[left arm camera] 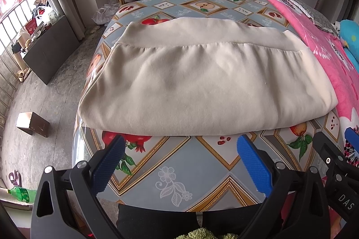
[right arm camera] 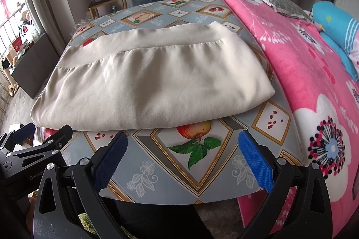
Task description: Fold large clothes
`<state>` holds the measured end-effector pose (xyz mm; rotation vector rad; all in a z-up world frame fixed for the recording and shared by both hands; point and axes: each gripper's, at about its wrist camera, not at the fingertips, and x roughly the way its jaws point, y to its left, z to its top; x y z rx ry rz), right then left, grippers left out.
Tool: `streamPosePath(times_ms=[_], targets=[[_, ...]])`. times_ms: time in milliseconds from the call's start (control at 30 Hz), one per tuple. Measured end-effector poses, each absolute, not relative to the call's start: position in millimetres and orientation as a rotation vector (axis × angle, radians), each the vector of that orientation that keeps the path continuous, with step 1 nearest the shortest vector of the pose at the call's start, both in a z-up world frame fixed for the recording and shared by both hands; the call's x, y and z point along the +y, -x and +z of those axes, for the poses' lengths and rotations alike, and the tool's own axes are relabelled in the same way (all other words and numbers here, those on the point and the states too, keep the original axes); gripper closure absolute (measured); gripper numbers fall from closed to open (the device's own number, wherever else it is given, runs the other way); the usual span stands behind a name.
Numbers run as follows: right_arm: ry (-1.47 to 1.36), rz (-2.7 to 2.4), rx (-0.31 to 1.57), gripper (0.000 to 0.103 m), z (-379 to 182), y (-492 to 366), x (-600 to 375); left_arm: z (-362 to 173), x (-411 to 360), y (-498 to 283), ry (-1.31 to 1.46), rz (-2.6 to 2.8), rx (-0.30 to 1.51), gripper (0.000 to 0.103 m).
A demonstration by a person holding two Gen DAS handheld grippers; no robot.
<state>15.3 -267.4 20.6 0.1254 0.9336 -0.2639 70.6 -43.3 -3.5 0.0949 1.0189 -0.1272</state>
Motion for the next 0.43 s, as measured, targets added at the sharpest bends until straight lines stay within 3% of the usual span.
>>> streamPosePath(times_ms=[433], targets=[[-0.124, -0.261, 0.934, 0.007, 20.6, -15.3, -267.6, -5.6, -42.5, -70.3, -0.092, -0.131, 1.024, 0.005]])
